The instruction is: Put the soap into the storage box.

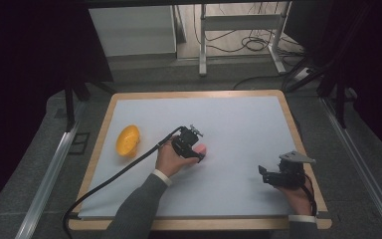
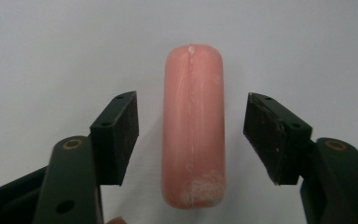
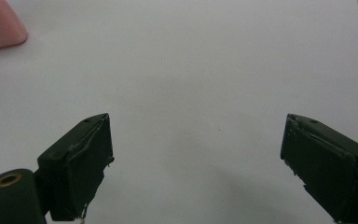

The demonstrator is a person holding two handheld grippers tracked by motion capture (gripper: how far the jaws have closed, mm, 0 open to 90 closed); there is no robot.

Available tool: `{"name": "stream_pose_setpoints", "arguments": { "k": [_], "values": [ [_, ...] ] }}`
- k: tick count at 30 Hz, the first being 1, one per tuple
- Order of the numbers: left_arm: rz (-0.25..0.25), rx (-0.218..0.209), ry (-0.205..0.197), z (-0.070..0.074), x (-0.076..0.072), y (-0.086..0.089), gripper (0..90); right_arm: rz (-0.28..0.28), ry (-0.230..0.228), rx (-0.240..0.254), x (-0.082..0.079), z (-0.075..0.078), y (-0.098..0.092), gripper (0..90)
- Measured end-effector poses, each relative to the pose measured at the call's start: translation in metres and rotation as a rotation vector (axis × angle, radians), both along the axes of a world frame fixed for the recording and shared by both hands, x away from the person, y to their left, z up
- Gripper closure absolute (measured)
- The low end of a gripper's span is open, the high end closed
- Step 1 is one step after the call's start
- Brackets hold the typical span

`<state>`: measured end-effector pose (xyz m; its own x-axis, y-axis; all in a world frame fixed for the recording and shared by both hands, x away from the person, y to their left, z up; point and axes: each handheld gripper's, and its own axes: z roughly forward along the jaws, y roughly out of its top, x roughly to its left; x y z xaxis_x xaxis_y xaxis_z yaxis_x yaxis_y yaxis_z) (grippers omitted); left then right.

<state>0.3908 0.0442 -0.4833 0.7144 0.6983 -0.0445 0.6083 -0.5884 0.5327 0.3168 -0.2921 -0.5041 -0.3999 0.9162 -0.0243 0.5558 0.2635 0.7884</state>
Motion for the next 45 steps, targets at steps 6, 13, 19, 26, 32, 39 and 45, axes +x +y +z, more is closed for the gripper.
{"name": "stream_pose_setpoints", "arguments": {
  "k": [6, 13, 19, 26, 32, 39, 45],
  "values": [
    [0.022, 0.016, 0.021, -0.009, 0.001, -0.004, 44.2, 0.000, 0.003, -0.001, 0.000, -0.001, -0.001, 8.7],
    [0.022, 0.037, 0.037, -0.011, 0.002, -0.005, 60.4, 0.000, 0.004, -0.009, 0.001, -0.001, 0.000, 8.8],
    [0.021, 0.030, 0.027, -0.010, 0.001, -0.004, 60.6, -0.003, 0.000, -0.009, 0.000, 0.000, 0.000, 8.8],
    [0.020, 0.003, 0.002, 0.002, -0.003, 0.003, 60.5, -0.005, -0.005, -0.008, 0.000, 0.000, -0.001, 8.7],
    [0.032, -0.008, -0.022, 0.012, -0.007, 0.013, 60.6, -0.007, -0.002, -0.010, 0.000, 0.000, 0.000, 8.8],
    [0.047, -0.022, -0.026, 0.016, -0.009, 0.025, 60.5, -0.004, 0.002, -0.011, 0.000, -0.001, 0.000, 8.7],
    [0.060, -0.032, -0.037, 0.019, -0.013, 0.036, 60.5, -0.005, 0.003, -0.010, 0.000, -0.001, 0.000, 8.7]
  ]
}}
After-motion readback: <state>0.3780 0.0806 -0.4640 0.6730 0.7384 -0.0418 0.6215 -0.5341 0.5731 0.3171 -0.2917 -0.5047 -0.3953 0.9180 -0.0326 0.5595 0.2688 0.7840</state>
